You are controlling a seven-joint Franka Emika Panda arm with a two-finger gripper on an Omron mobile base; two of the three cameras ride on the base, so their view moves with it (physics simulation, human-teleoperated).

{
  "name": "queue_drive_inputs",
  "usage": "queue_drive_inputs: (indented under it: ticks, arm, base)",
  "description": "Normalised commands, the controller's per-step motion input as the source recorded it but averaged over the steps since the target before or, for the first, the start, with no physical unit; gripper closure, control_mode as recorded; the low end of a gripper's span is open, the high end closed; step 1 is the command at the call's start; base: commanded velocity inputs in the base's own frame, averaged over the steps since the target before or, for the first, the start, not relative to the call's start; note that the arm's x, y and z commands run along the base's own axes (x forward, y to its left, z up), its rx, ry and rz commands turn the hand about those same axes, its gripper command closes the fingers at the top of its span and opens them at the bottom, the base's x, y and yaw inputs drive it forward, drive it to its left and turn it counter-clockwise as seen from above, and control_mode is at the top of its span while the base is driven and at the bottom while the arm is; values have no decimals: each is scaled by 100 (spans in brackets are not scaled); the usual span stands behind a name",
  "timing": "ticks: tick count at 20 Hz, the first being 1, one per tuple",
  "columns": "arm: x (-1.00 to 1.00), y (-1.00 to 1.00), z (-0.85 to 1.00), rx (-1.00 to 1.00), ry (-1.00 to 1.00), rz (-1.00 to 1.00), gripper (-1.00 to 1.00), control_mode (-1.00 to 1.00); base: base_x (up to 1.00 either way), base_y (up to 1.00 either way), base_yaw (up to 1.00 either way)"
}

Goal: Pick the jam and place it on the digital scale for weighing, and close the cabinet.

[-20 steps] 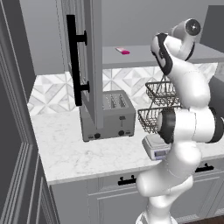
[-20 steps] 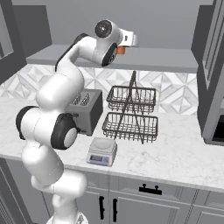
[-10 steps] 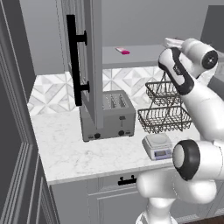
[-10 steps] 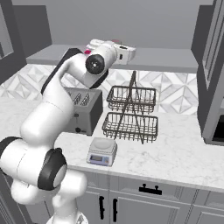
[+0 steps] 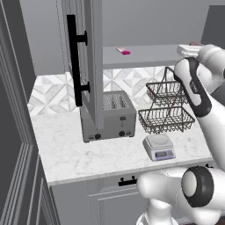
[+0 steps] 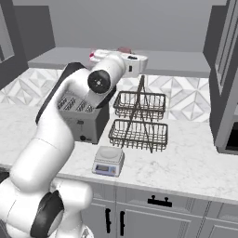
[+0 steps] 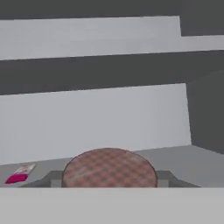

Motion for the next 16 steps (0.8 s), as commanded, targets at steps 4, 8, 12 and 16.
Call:
queue_drive_inputs:
  ticks: [4,8,12,16]
  arm:
    - [-100,0,41,-3,33,1,100,-100]
    - [-100,14,-12,1,0,12,100,-100]
    - [-71,23,-85,1,0,22,100,-100]
    - [-6,74,-64,-6,17,36,100,-100]
  base:
    - [0,0,0]
    - [0,0,0]
    - [0,0,0]
    - [0,0,0]
